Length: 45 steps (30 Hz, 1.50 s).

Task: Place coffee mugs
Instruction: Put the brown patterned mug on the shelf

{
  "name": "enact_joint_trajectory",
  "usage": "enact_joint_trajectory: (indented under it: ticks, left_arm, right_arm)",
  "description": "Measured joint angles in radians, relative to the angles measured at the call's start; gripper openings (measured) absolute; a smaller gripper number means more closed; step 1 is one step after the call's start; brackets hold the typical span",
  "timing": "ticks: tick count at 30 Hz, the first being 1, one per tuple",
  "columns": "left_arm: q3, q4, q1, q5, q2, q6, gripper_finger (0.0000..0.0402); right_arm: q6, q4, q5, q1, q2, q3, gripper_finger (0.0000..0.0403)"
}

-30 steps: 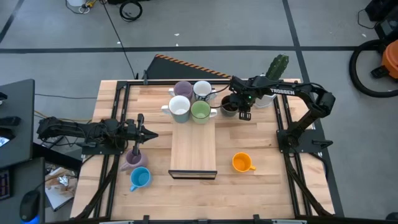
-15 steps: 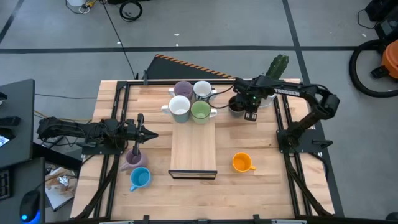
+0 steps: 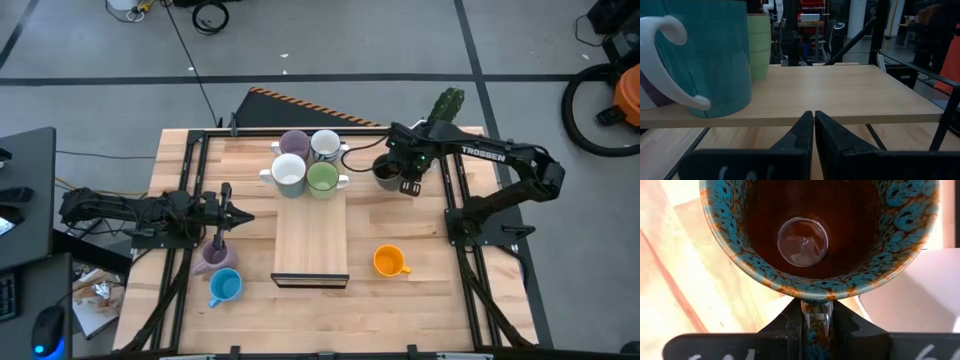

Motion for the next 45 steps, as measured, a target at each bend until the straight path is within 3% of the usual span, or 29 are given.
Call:
enact_joint_trajectory:
  ticks: [16, 28, 37, 45]
  left_arm:
    - [0.000, 0.000, 0.000, 0.000, 0.000, 0.000, 0.0023]
    - [0.000, 0.000, 0.000, 0.000, 0.000, 0.000, 0.0023]
    - [0.000, 0.000, 0.000, 0.000, 0.000, 0.000, 0.0023]
    - [0.000, 0.000, 0.000, 0.000, 0.000, 0.000, 0.0023]
  right_arm:
    - [0.094, 0.018, -0.068, 0.047, -0.185, 0.001, 0.0054]
    - [0.253, 0.068, -0.113, 0.303, -0.287, 0.001, 0.0054]
    - [0.324, 0.128, -0.101, 0.431, -0.280, 0.003, 0.0054]
    - [0.363, 0.121, -0.057, 0.542, -0.249, 0.100, 0.0054]
